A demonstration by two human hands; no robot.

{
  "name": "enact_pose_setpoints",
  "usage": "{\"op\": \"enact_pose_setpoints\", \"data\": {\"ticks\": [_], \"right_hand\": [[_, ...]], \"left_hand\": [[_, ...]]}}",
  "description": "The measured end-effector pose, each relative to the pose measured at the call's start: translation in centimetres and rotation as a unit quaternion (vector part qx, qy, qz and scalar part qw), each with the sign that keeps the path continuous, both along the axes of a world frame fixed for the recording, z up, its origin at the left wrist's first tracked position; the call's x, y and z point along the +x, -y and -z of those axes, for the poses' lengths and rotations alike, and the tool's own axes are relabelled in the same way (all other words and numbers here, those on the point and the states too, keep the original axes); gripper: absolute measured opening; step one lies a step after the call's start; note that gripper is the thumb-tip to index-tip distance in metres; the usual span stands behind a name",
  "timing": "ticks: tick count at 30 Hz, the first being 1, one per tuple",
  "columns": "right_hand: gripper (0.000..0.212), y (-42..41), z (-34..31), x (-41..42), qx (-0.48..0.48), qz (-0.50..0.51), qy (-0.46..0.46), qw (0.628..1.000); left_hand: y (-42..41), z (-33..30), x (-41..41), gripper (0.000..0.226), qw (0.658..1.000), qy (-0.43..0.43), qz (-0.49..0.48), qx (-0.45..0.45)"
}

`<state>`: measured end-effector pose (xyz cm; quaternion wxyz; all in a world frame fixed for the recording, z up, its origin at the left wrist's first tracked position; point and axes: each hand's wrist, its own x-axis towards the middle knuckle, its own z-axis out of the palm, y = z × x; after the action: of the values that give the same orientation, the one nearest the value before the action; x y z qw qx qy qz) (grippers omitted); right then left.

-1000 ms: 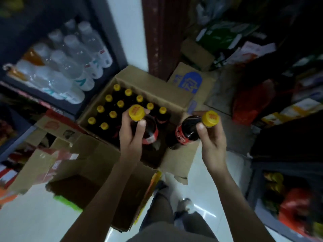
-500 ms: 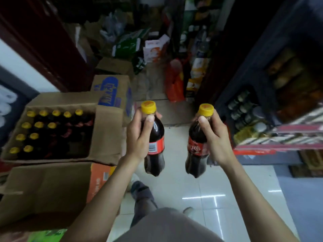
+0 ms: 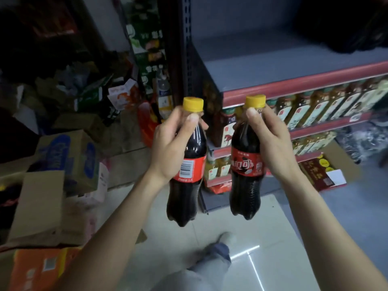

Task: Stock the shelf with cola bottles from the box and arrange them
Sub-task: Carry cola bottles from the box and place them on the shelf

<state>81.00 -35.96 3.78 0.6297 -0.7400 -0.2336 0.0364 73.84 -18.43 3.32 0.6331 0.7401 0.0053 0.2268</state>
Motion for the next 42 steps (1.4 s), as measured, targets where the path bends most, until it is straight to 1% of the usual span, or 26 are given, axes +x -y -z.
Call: {"op": "enact_pose_setpoints", "data": {"ticks": [3,6,10,14,16,18,20,22,24,26,29,31,32,34,36,39,41,42], "right_hand": [[0.050,3.5,-1.9,3.7,0.032,-0.010,0.020,0.999],[0.043,7.0,-4.3,7.3,0.052,0.002,0.043,0.998],[0.033,11.3,-7.2,11.6,0.090,0.000,0.058,0.994],[0.031,15.0,-9.3,16.1,0.132,0.001,0.085,0.988],[0.024,16.6,-10.3,18.3,0.153,0.003,0.108,0.982],[0.022,17.8,-11.4,20.3,0.161,0.007,0.157,0.974],[0.015,18.3,-12.4,22.0,0.171,0.003,0.208,0.963],[0.009,18.6,-13.1,24.1,0.181,-0.017,0.254,0.950],[0.007,18.4,-13.4,26.2,0.179,-0.025,0.282,0.942],[0.011,17.6,-13.4,28.2,0.170,-0.017,0.296,0.940],[0.014,15.8,-12.9,31.2,0.168,0.004,0.286,0.943],[0.017,14.1,-12.3,32.9,0.168,0.034,0.271,0.947],[0.021,13.2,-12.0,33.6,0.169,0.050,0.263,0.949],[0.035,11.7,-11.7,34.9,0.168,0.080,0.251,0.950],[0.046,10.5,-11.5,36.5,0.169,0.100,0.235,0.952],[0.047,9.1,-11.4,38.8,0.165,0.102,0.219,0.956],[0.048,8.5,-10.8,39.7,0.134,0.098,0.233,0.958],[0.052,8.4,-10.2,39.7,0.115,0.094,0.247,0.957]], "left_hand": [[3.7,-2.0,3.4,0.020,0.997,0.061,0.018,-0.035],[7.5,-4.1,6.9,0.019,0.991,0.115,0.027,-0.067],[12.3,-6.8,11.2,0.019,0.983,0.177,0.002,-0.054],[16.7,-9.4,15.4,0.016,0.969,0.243,-0.035,-0.034],[18.7,-10.6,17.5,0.014,0.955,0.288,-0.069,-0.006],[20.5,-11.4,19.4,0.013,0.934,0.336,-0.110,0.059],[22.0,-11.8,21.0,0.026,0.908,0.359,-0.160,0.144],[23.2,-11.7,23.0,0.035,0.888,0.370,-0.197,0.190],[23.8,-11.5,25.4,0.036,0.875,0.369,-0.226,0.219],[23.5,-11.5,28.1,0.036,0.871,0.352,-0.251,0.233],[22.1,-11.2,31.9,0.041,0.879,0.303,-0.289,0.229],[21.0,-10.9,34.4,0.040,0.883,0.266,-0.316,0.222],[20.4,-10.7,35.5,0.040,0.884,0.252,-0.328,0.218],[19.5,-10.6,37.7,0.039,0.885,0.238,-0.347,0.200],[18.6,-10.8,39.8,0.034,0.895,0.218,-0.351,0.167],[17.3,-11.4,42.7,0.033,0.916,0.179,-0.342,0.110],[16.5,-11.4,44.3,0.038,0.923,0.170,-0.327,0.111],[16.2,-11.2,44.9,0.043,0.930,0.162,-0.306,0.121]]}}
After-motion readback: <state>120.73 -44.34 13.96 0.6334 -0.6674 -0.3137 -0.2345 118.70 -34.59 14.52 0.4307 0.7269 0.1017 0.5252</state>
